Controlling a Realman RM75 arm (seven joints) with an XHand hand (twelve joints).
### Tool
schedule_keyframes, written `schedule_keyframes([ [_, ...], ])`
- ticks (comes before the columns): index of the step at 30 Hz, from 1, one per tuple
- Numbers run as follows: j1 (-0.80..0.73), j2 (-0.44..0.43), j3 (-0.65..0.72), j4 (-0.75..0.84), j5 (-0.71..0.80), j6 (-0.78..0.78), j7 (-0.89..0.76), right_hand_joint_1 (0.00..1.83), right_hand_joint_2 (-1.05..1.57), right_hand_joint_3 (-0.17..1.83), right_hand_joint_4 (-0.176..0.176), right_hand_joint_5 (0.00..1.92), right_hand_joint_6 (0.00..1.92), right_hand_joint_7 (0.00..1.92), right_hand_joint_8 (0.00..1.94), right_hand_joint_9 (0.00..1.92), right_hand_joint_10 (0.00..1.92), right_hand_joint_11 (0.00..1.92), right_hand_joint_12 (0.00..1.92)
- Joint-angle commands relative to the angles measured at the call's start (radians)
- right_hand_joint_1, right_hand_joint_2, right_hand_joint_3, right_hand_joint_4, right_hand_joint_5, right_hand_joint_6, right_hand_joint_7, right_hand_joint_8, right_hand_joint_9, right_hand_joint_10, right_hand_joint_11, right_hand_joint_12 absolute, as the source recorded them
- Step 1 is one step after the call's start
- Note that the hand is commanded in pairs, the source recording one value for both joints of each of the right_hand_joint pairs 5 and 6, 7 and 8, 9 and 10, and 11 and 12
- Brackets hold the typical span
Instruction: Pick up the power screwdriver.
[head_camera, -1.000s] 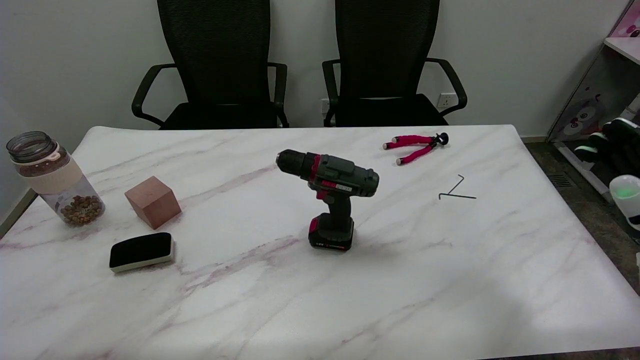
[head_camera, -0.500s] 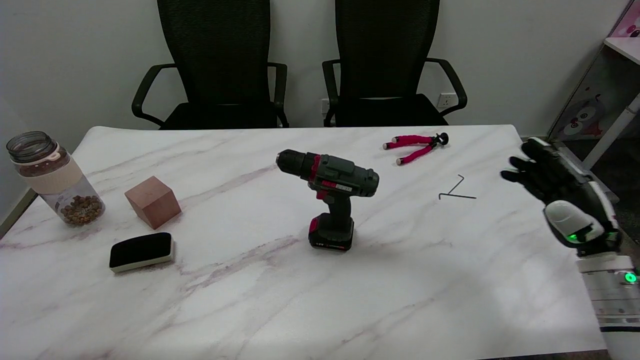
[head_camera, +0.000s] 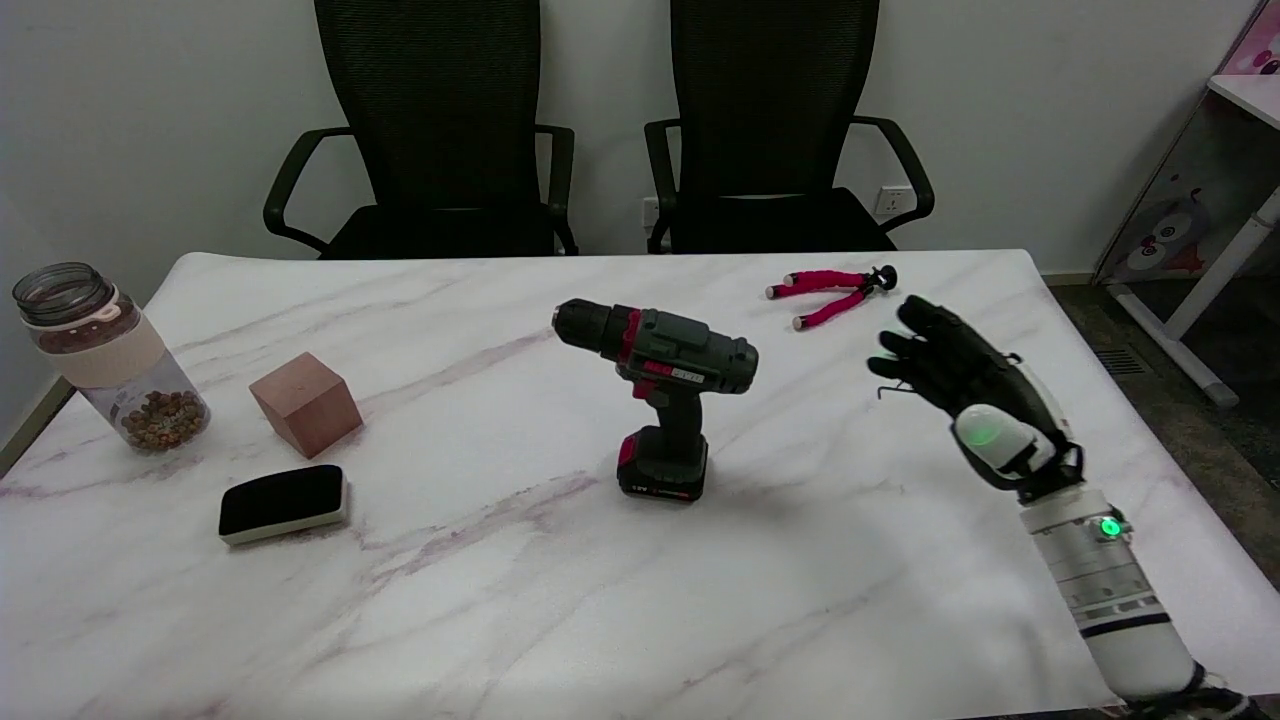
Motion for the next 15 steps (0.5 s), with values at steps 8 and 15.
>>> schedule_keyframes([
  [8,0.296,-0.187,-0.061,0.150,-0.147,-0.360,0.006,0.87,-0.06,0.59,-0.013,0.30,0.30,0.30,0.30,0.42,0.42,0.51,0.51],
  [15,0.374,-0.258,-0.109,0.244,-0.147,-0.361,0.006,0.87,-0.07,0.59,-0.009,0.32,0.32,0.32,0.32,0.42,0.42,0.51,0.51],
])
